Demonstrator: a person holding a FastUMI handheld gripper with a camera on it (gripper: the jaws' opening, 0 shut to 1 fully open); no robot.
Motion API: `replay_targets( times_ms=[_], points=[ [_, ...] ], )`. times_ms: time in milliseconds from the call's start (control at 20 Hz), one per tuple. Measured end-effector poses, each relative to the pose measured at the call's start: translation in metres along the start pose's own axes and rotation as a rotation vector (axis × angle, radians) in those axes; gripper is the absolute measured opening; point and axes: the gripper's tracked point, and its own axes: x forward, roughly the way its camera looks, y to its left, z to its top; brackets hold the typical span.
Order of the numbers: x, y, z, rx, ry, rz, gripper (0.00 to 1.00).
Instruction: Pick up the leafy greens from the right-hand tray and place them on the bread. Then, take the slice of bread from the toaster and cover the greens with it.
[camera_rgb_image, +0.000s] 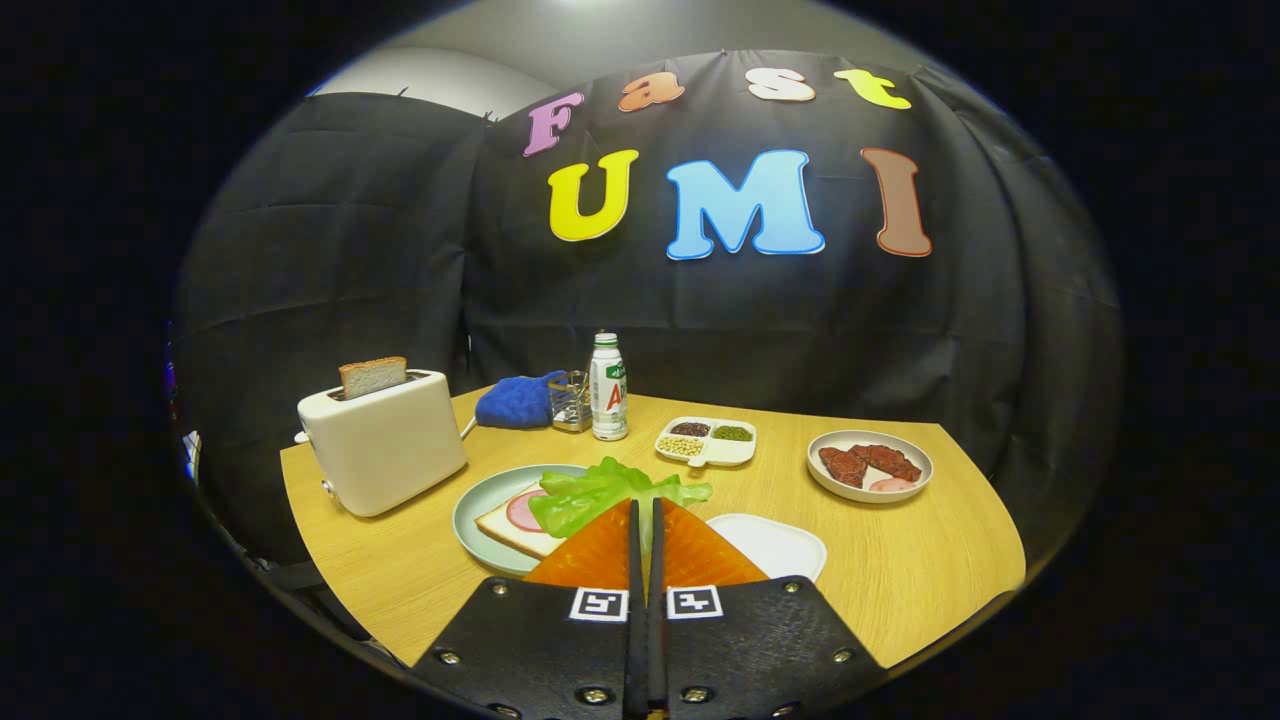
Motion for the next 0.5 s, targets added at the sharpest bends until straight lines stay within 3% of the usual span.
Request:
replay_targets(
  times_ms=[500],
  points=[
    [0.037,0.043,-0.004,0.031,0.029,0.1,0.0]
  ],
)
